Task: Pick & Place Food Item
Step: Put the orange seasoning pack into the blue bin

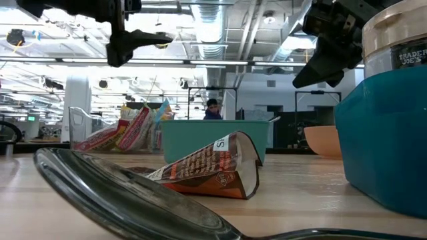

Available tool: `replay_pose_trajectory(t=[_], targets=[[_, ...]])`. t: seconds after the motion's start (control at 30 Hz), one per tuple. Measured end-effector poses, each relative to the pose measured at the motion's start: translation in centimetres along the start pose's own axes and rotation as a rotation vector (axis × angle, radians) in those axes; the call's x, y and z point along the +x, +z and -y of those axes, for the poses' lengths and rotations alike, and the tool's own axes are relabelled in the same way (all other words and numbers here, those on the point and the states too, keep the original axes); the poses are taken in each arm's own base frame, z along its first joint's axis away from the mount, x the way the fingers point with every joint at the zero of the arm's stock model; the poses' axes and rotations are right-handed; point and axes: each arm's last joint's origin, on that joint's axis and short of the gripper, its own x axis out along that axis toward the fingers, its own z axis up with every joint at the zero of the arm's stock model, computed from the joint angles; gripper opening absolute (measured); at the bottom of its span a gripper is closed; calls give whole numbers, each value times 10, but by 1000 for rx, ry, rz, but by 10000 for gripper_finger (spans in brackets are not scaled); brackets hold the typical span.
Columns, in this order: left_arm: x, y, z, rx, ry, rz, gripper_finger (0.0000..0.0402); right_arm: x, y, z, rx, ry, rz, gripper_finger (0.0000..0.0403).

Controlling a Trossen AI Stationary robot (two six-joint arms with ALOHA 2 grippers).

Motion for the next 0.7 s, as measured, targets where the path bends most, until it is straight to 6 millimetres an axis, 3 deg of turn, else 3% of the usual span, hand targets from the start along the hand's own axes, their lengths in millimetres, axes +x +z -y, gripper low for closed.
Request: replay_pose_trajectory(t=[0.7], targets=[[-36, -54, 42, 26, -209, -230, 301, 0, 0, 0, 0, 1, 0, 1]])
